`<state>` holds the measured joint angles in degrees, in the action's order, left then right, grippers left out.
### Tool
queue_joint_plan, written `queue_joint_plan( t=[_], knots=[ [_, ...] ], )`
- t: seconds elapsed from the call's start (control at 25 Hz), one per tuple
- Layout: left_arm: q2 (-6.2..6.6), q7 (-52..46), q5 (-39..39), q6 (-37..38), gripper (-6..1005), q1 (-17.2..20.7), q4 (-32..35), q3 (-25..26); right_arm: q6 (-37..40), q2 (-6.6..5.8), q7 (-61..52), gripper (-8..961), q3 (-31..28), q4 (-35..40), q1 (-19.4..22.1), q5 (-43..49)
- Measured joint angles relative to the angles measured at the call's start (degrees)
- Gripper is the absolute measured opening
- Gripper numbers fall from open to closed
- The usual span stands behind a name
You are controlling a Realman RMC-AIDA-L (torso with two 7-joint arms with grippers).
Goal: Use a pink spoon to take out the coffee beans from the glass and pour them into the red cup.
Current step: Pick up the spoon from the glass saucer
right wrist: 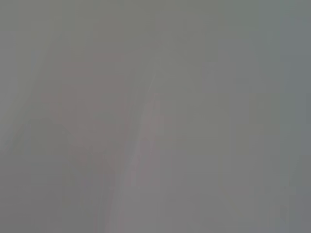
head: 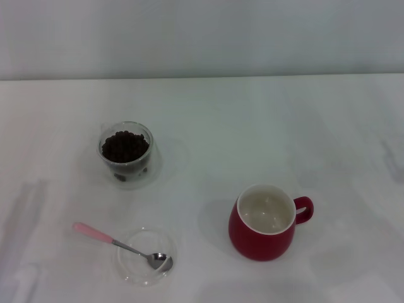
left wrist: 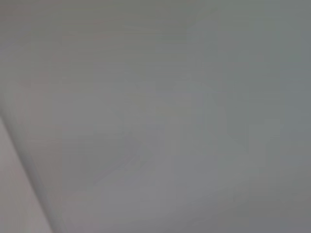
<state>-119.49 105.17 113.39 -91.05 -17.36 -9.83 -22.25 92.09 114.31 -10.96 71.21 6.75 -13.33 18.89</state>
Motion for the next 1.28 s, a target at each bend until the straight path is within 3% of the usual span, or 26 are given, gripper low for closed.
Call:
queue_joint_plan(
  t=[0.2, 0.56, 1.28],
  knots=[
    [-0.08, 1.17, -8.54, 4.11, 757, 0.12, -1.87, 0.01, 0.28, -0.08, 0.19, 513, -0.53, 0.12, -0.29, 0.01],
    [-0.21, 7.18, -11.69, 6.27, 757, 1.09, -5.39, 0.02, 0.28, -0.68, 0.19, 513, -0.72, 1.51, -0.04, -0.06],
    [-0.19, 7.65, -16.98, 13.44, 758, 1.70, -6.55, 0.10, 0.05, -1.25, 0.14, 514, -0.33, 1.60, -0.73, 0.45]
  ],
)
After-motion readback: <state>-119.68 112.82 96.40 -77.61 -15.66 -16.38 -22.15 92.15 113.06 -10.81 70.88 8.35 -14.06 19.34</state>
